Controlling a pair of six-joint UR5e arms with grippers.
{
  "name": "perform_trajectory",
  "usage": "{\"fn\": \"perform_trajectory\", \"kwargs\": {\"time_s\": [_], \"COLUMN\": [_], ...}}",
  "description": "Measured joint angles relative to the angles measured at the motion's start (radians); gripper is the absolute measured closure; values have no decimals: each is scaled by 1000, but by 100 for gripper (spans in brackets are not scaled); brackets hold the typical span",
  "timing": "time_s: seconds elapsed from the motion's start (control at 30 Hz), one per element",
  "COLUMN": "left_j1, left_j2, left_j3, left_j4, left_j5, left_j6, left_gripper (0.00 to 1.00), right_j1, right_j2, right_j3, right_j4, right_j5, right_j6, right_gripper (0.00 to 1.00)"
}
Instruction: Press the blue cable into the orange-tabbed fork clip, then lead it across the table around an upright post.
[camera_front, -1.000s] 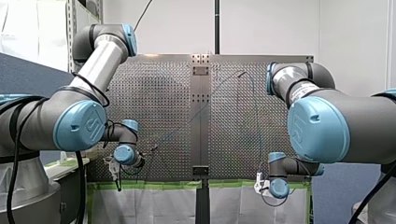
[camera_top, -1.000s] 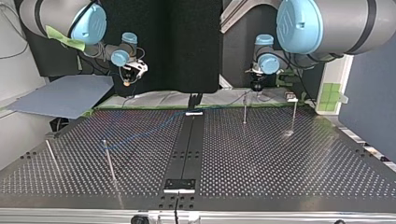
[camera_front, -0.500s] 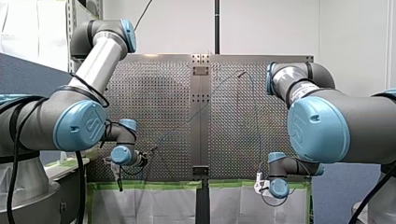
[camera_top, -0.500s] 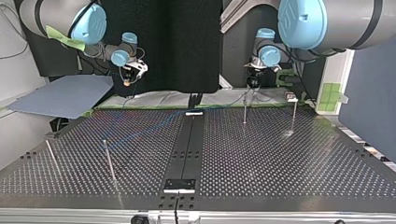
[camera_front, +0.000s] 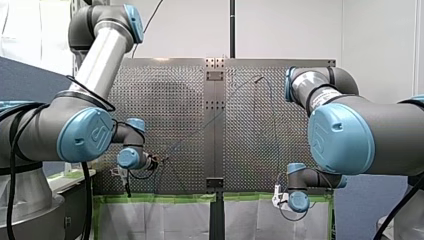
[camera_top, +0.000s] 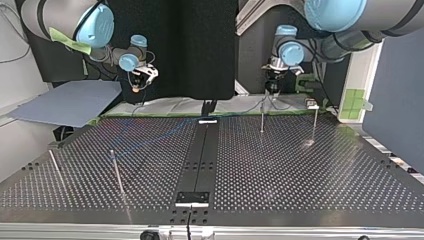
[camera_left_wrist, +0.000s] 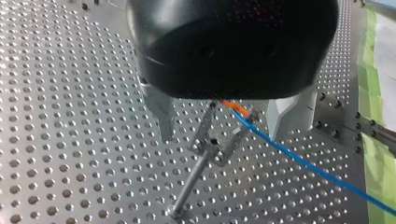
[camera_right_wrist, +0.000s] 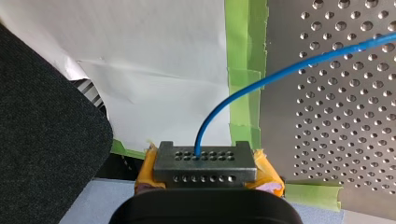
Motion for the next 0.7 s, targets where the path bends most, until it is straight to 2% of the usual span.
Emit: {"fn": "perform_trajectory", "kwargs": {"time_s": [0.3, 0.7], "left_j1": [-9, -31], "left_j2": [23, 23], "left_j3": [-23, -23], "left_j4": [-5, -25], "left_j5": [4, 37], "left_j6": [15, 100], "left_gripper": [3, 3], "right_j1": [1, 1], "right_j2": [0, 0], "right_j3": [0, 0], "right_j4": [1, 4], "right_j5": [0, 0], "right_j6": [0, 0], "right_gripper": [100, 100]}}
